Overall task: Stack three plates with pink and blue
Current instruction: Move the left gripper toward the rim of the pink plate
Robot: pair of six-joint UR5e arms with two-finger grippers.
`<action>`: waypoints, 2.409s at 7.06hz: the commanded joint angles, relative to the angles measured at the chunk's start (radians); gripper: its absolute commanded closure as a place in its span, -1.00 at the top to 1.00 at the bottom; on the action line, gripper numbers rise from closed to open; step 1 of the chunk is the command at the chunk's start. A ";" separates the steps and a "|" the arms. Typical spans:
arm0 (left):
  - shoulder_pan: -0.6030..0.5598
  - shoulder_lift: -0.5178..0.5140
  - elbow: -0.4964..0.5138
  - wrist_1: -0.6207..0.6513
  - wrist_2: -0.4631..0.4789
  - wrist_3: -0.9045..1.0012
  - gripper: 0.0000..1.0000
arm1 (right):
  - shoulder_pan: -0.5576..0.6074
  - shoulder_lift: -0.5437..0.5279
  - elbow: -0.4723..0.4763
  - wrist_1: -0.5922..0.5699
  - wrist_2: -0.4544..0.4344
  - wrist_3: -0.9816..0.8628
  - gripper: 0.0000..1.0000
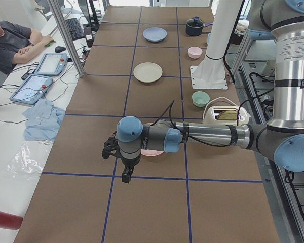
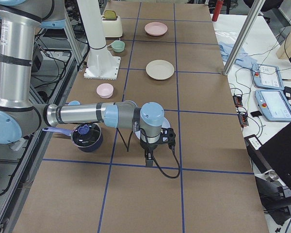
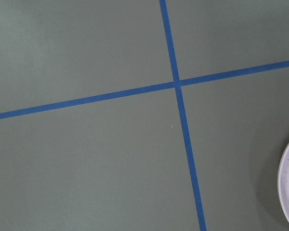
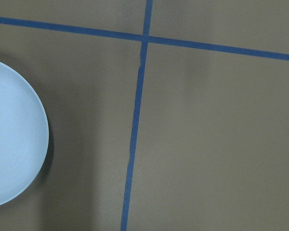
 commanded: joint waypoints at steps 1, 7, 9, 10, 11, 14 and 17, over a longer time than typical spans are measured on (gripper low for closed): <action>0.000 0.001 -0.002 -0.152 -0.002 -0.003 1.00 | -0.002 0.008 0.046 0.082 0.000 0.010 1.00; 0.047 -0.006 0.060 -0.797 -0.008 -0.012 1.00 | -0.072 -0.004 0.029 0.340 0.226 0.124 1.00; 0.243 0.034 0.116 -0.900 -0.079 -0.289 1.00 | -0.081 -0.004 0.032 0.342 0.227 0.124 1.00; 0.315 0.047 0.167 -1.015 -0.024 -0.414 1.00 | -0.083 -0.008 0.029 0.371 0.224 0.124 1.00; 0.400 0.071 0.218 -1.141 0.115 -0.535 1.00 | -0.083 -0.013 0.029 0.377 0.224 0.128 1.00; 0.533 0.103 0.291 -1.272 0.223 -0.697 1.00 | -0.083 -0.016 0.029 0.379 0.224 0.127 1.00; 0.658 0.108 0.327 -1.357 0.331 -0.806 0.91 | -0.081 -0.016 0.031 0.379 0.224 0.127 1.00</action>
